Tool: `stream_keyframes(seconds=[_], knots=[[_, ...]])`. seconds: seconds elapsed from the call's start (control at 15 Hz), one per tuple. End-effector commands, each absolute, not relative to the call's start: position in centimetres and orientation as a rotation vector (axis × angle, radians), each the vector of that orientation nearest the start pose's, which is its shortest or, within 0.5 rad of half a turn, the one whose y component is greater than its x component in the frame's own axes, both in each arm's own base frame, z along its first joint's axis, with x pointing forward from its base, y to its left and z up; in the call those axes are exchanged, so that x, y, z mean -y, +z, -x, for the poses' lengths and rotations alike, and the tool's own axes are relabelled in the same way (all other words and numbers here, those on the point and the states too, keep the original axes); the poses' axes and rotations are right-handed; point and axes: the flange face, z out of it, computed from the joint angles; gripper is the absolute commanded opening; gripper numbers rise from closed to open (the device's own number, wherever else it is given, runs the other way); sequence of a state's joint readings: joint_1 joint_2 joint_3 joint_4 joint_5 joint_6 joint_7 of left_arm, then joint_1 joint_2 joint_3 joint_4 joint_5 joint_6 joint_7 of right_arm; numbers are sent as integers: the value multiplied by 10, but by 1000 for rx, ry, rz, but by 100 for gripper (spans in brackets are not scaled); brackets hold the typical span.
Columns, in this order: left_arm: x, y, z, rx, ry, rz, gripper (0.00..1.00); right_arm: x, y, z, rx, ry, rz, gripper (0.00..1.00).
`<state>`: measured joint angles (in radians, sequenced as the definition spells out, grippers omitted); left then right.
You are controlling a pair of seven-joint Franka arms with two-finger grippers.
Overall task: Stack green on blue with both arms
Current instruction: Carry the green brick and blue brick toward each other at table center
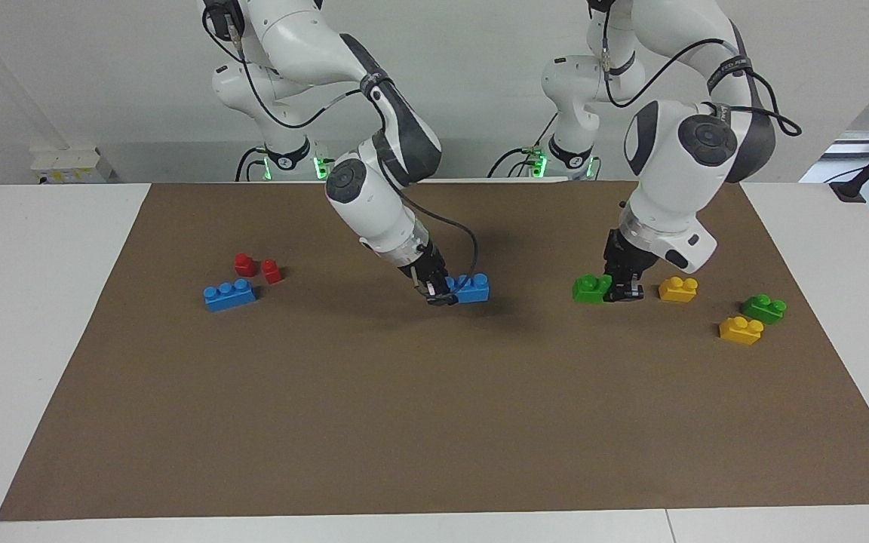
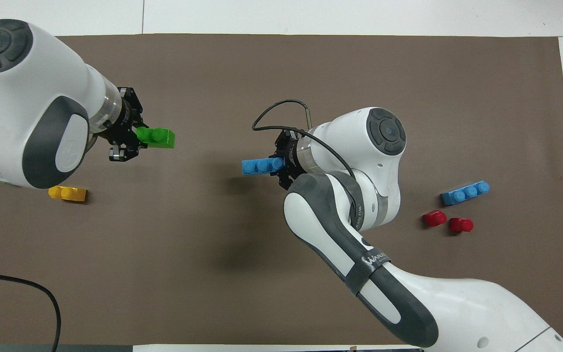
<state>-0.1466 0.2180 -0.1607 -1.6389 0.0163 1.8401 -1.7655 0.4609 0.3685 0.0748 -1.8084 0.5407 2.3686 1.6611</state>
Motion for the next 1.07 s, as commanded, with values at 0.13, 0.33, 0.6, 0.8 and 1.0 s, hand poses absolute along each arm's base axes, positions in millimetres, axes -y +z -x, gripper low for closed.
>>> stream_keyframes(seconds=[0.13,0.33,0.6,0.8,1.0], knots=[[250,479,-559,2175,-6,2290,0,-344,328,-549,-1909,429,1935,0],[291,454,-528,2207,-37,2299,0,-356,312,-543,-1902,416,1949,0],[320,426,-504,2191,-69,2315,0,-364,293,-540,-1916,411,1927,0],[324,410,-491,2185,-84,2325,0,-361,289,-537,-1921,407,1928,0],[325,400,-487,2191,-87,2340,0,-358,286,-536,-1929,396,1923,0]])
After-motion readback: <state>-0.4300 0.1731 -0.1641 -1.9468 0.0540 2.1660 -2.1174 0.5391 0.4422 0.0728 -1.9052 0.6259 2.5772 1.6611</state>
